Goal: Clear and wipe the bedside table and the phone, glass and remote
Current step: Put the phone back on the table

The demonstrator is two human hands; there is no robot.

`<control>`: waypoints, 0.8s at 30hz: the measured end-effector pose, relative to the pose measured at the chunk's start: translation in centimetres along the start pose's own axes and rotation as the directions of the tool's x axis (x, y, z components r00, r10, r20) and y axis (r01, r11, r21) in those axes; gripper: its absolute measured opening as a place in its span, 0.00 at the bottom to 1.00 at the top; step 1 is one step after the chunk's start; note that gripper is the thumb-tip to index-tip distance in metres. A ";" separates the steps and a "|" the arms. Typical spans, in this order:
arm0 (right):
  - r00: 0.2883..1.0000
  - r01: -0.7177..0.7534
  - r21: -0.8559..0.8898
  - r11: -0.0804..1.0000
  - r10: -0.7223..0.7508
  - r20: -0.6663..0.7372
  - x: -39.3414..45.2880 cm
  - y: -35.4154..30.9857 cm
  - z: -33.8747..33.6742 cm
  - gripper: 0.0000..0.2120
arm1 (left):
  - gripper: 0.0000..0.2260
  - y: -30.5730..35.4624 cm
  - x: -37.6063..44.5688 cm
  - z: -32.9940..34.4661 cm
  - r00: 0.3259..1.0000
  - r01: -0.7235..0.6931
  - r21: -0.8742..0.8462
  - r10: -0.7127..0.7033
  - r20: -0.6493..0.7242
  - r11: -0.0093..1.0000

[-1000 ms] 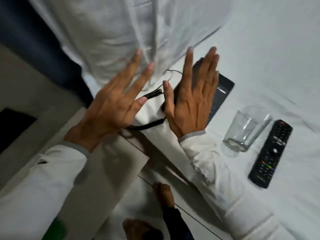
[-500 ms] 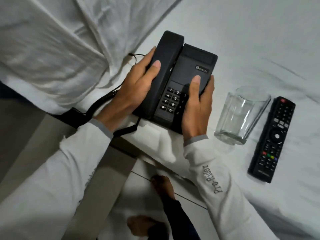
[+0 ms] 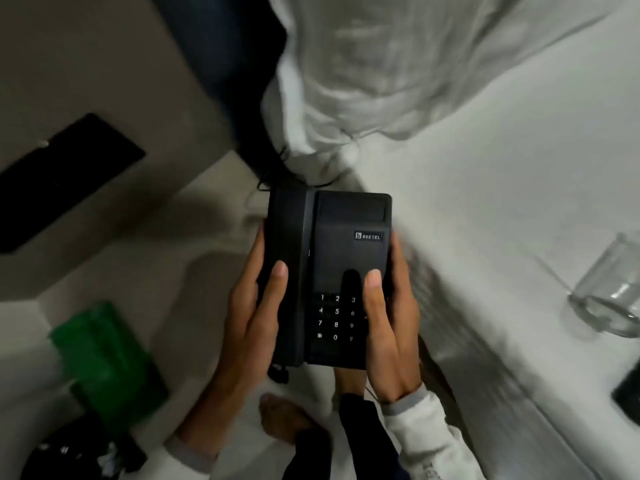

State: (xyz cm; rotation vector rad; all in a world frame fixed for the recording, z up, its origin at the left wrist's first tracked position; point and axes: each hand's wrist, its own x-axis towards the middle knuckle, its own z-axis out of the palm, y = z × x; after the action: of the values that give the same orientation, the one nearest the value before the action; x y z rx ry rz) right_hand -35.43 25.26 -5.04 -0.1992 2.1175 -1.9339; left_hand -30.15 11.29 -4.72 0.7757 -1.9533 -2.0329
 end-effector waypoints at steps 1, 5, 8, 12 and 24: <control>0.998 -0.026 -0.006 1.000 0.027 0.063 0.0 0.6 1.0 0.26 | 0.24 -0.7 -0.5 -1.2 0.999 0.012 -0.010 -0.012 -0.051 1.000; 0.954 -0.096 -0.051 0.994 0.107 0.279 2.5 3.6 5.1 0.23 | 0.23 -3.9 -0.7 -4.3 0.963 0.061 -0.073 -0.078 -0.258 0.995; 0.911 -0.108 -0.137 0.985 0.154 0.383 5.9 6.0 8.4 0.22 | 0.22 -6.6 0.8 -5.5 0.897 0.085 -0.110 -0.124 -0.424 0.990; 0.869 -0.083 -0.287 0.954 0.211 0.448 10.0 9.1 10.5 0.28 | 0.24 -9.5 3.7 -5.2 0.849 0.124 -0.146 -0.181 -0.497 0.982; 0.845 0.035 -0.469 0.882 0.224 0.485 14.4 13.1 10.4 0.33 | 0.27 -13.8 7.5 -2.3 0.809 0.121 0.071 -0.057 -0.584 0.990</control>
State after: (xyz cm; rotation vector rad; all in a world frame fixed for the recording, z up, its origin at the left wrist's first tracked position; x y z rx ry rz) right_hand -45.18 12.70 -20.24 -0.6265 2.0936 -1.0973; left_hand -32.49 6.87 -19.84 1.3494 -1.6834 -1.4799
